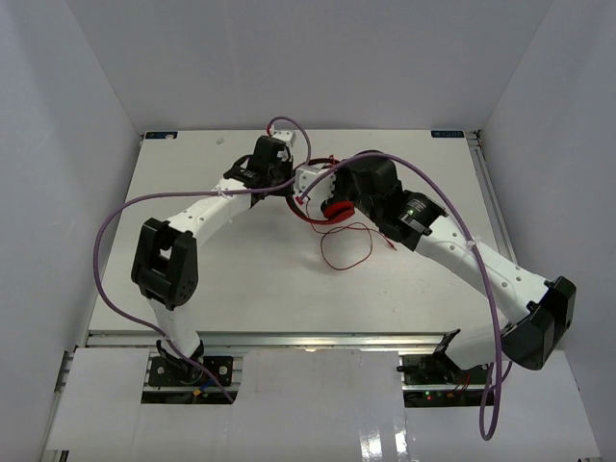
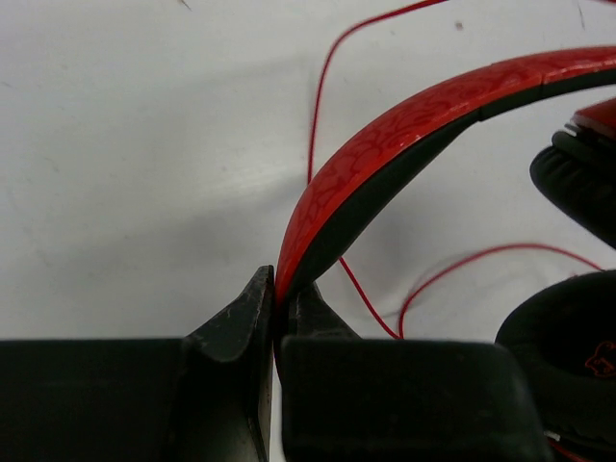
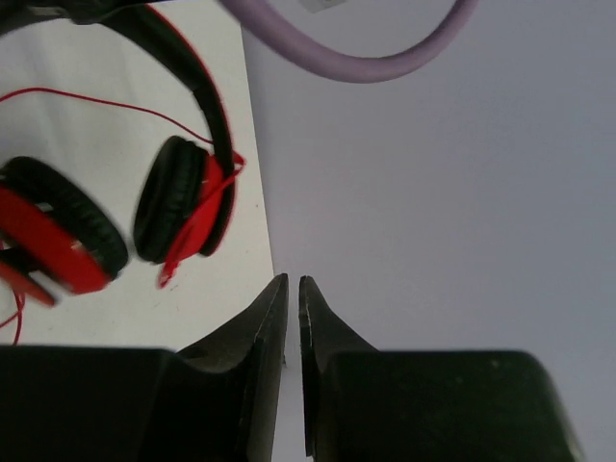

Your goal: Wrap the headphones

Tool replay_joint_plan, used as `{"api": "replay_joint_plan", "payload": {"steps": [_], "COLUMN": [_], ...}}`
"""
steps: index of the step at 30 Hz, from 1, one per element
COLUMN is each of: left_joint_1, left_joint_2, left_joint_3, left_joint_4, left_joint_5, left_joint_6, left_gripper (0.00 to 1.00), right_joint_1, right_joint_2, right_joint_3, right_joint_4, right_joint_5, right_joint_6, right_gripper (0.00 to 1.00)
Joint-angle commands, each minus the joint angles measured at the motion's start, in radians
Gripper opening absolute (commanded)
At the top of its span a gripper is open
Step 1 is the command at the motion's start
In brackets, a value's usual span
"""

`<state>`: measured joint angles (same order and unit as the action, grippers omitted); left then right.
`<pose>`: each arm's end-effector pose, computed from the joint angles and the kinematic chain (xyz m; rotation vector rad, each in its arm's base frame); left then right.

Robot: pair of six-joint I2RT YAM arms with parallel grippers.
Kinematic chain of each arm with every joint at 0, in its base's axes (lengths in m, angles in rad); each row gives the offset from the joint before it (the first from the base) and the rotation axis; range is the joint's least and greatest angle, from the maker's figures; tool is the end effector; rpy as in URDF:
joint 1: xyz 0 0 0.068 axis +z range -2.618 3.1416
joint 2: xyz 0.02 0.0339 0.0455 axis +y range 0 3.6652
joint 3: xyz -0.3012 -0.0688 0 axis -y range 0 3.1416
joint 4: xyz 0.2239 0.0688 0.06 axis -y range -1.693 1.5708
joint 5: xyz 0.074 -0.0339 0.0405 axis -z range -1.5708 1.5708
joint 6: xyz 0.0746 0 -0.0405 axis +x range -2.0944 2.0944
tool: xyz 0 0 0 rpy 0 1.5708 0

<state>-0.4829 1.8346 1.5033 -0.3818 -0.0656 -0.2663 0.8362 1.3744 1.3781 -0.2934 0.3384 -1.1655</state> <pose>0.3938 -0.2009 0.2911 0.2145 2.2922 -0.3148 0.2351 0.2233 0.4285 -1.4410 1.2054 -0.5418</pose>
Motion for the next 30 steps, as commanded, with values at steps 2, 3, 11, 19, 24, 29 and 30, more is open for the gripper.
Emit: {"api": "replay_joint_plan", "payload": {"steps": [2, 3, 11, 19, 24, 29, 30], "left_joint_1": [0.005, 0.012, 0.07, 0.082, 0.086, 0.087, 0.088], "left_joint_2": [-0.204, -0.238, -0.325, -0.417, -0.445, -0.464, -0.47], "left_joint_3": [-0.109, -0.136, -0.099, -0.097, -0.072, -0.059, -0.056], "left_joint_4": [0.126, 0.148, 0.147, 0.128, 0.104, 0.096, 0.094], "left_joint_5": [0.045, 0.003, -0.046, -0.027, -0.012, -0.011, -0.013], "left_joint_6": [-0.007, -0.012, -0.035, -0.041, -0.051, -0.051, -0.05], "left_gripper": [0.0, 0.0, 0.0, 0.0, 0.0, 0.0, 0.0], "right_joint_1": [-0.16, -0.218, -0.556, -0.552, -0.536, -0.474, -0.465], "right_joint_2": [-0.059, -0.086, -0.148, -0.013, 0.188, 0.322, 0.341], "right_joint_3": [-0.015, -0.024, -0.17, -0.424, -0.296, -0.226, -0.228], "right_joint_4": [0.036, 0.005, -0.166, 0.142, 0.09, 0.027, 0.064], "right_joint_5": [-0.243, -0.384, -1.248, -1.345, -1.32, -1.226, -1.183], "right_joint_6": [0.159, 0.221, 0.297, 0.192, 0.101, 0.042, 0.06], "right_gripper": [0.19, 0.23, 0.98, 0.94, 0.97, 0.95, 0.94]}}
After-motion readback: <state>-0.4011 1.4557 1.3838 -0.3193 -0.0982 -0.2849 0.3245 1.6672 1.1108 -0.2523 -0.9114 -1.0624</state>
